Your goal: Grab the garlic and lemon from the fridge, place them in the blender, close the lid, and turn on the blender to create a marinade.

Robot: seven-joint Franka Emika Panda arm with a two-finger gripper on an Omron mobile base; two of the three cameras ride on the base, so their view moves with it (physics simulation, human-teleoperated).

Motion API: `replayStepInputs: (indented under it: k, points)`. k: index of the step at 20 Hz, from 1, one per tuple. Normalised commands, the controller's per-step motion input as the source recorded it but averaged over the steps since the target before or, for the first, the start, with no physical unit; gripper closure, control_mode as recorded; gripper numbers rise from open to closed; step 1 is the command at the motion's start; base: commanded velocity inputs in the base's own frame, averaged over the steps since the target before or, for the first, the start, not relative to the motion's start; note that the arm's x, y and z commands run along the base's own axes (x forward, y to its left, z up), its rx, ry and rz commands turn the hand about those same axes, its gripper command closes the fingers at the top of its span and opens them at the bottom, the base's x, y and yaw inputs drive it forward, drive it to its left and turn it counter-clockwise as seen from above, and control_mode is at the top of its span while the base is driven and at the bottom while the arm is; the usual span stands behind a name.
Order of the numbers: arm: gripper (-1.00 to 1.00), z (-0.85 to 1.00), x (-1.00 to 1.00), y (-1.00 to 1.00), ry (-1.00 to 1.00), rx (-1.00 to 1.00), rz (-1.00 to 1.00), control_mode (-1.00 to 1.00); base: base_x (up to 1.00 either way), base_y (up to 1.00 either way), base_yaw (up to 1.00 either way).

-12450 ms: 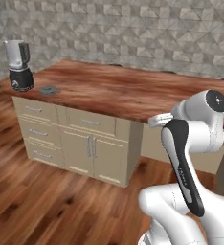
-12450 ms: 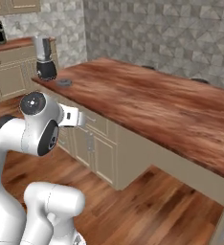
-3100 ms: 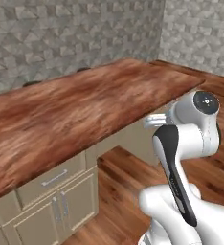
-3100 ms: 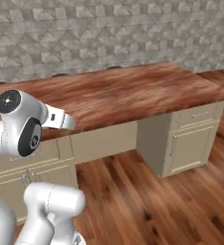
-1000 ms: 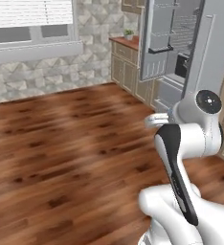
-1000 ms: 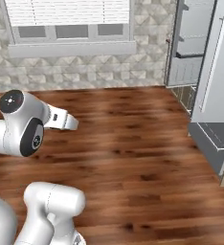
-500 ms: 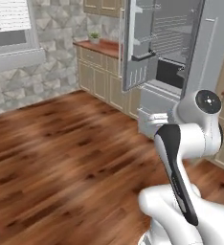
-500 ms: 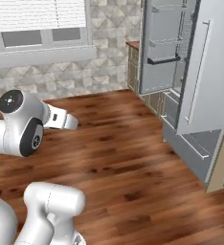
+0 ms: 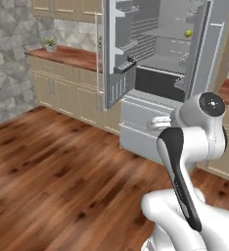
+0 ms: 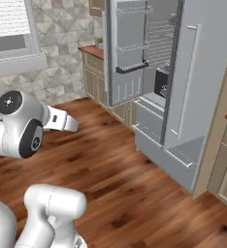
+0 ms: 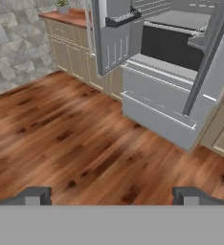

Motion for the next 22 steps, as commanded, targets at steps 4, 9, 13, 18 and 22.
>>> replayStepInputs:
  k: [4,9,13,18,22]
  points:
    - [-1.0,0.0,0.0,0.0,0.0,0.0,0.0,1.0,1.0,0.25,-0.5]
    - [-1.0,0.0,0.0,0.0,0.0,0.0,0.0,1.0,1.0,0.29,-0.49]
    - [-1.0,0.0,0.0,0.0,0.0,0.0,0.0,1.0,1.0,0.36,-0.48]
    - [-1.0,0.0,0.0,0.0,0.0,0.0,0.0,1.0,0.95,0.44,-0.45]
    - [-1.0,0.0,0.0,0.0,0.0,0.0,0.0,1.0,0.72,0.25,-0.44]
